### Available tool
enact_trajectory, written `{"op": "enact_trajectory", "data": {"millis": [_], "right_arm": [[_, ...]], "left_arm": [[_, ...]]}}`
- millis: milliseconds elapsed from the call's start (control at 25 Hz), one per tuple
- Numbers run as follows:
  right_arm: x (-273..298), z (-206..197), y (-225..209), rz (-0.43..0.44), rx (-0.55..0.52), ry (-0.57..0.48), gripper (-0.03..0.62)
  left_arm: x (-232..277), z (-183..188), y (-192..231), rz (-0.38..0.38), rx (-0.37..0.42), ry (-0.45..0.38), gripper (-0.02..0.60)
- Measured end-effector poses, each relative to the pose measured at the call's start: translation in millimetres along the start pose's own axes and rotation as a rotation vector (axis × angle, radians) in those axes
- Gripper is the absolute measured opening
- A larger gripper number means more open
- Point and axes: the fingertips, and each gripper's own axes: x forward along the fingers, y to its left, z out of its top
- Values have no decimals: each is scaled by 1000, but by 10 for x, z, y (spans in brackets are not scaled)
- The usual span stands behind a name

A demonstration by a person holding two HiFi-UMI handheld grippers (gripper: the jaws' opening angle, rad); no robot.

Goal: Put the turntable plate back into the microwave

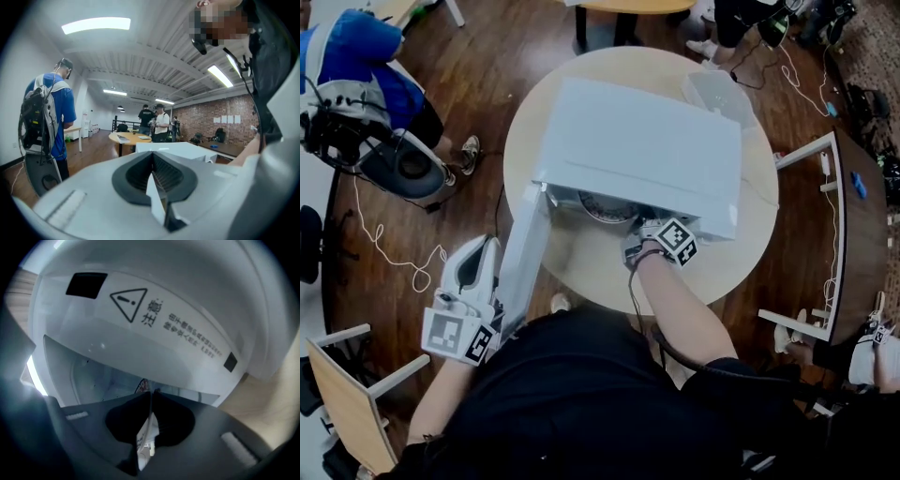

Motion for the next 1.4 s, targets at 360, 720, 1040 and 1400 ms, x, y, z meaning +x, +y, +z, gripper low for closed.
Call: {"op": "enact_trajectory", "data": {"millis": [360,720,1040,1400], "right_arm": [[195,98,-14,-31,-8,-44,20],[325,92,-94,-73,15,-98,20],[373,120,-136,-63,61,-160,20],[511,118,-73,-24,150,-249,21]], "left_arm": [[-89,-83,-8,53,-9,6,5],[-223,-119,75,118,-32,13,5],[-304,-130,162,147,-33,27,5],[-294,-129,167,141,-13,51,5]]}}
